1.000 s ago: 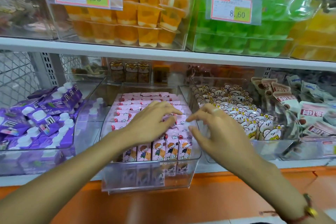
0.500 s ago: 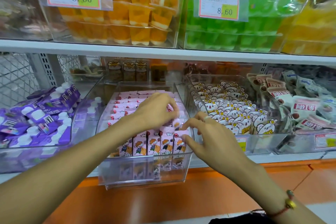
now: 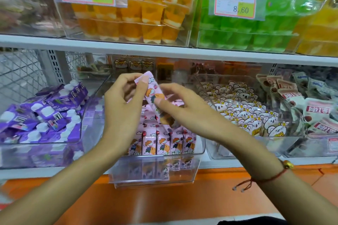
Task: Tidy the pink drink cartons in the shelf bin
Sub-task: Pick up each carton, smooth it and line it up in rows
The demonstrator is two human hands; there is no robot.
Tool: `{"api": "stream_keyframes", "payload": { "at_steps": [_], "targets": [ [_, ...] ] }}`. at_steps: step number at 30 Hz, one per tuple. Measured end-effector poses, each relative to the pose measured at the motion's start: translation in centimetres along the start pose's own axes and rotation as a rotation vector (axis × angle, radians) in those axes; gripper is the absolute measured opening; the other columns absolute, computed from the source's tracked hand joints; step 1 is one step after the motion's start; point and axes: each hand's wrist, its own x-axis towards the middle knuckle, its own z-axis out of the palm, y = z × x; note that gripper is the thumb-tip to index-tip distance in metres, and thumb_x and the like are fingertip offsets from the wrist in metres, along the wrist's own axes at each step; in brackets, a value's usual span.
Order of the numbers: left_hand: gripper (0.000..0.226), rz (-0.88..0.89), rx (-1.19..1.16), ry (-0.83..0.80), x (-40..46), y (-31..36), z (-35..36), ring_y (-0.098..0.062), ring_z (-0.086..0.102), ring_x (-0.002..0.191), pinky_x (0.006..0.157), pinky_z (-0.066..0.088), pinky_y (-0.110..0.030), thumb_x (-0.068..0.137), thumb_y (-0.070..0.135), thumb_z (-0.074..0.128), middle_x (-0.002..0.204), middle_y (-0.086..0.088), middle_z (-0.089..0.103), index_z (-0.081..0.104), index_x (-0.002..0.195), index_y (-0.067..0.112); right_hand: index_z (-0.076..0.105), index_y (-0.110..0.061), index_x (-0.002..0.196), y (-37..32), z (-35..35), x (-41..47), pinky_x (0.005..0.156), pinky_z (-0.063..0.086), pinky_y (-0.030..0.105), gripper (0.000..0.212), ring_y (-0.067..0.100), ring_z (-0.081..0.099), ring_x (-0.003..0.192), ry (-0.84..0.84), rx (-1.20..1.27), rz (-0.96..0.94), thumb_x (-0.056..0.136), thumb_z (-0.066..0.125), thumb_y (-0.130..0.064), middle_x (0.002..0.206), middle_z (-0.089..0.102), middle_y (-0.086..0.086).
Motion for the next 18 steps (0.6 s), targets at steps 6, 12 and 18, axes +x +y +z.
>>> {"api": "stream_keyframes", "payload": {
  "at_steps": [6,12,18],
  "targets": [
    [0.018,-0.084,-0.042,-0.101,-1.0,-1.0,-1.4,0.006,0.062,0.100,0.079,0.051,-0.014,0.094,0.020,0.057,0.104,0.019,0.069,0.062,0.108,0.031,0.065,-0.025,0.104,1.7,2.1,-0.3,0.069,0.049,0.008,0.014,-0.005,0.063,0.078,0.016,0.353,0.142,0.094,0.056,-0.030,0.095,0.067,-0.009],
    [0.028,-0.108,0.106,-0.240,-1.8,-1.3,-1.4,0.002,0.062,0.090,0.070,0.049,-0.010,0.086,0.008,0.065,0.099,0.019,0.067,0.065,0.098,0.034,0.066,-0.018,0.099,2.2,2.0,-0.4,0.056,0.048,0.012,0.014,0.002,0.067,0.073,0.023,0.695,0.228,0.097,0.053,-0.024,0.082,0.071,-0.008],
    [0.043,-0.050,0.211,-0.238,-2.7,-1.8,-0.9,-0.003,0.061,0.082,0.068,0.053,-0.019,0.068,0.039,0.081,0.100,0.025,0.060,0.057,0.104,0.039,0.064,-0.011,0.114,2.5,2.3,-0.5,0.066,0.056,0.019,0.025,0.009,0.068,0.082,0.093,0.678,0.203,0.095,0.057,-0.025,0.083,0.070,-0.006]
  ]
}}
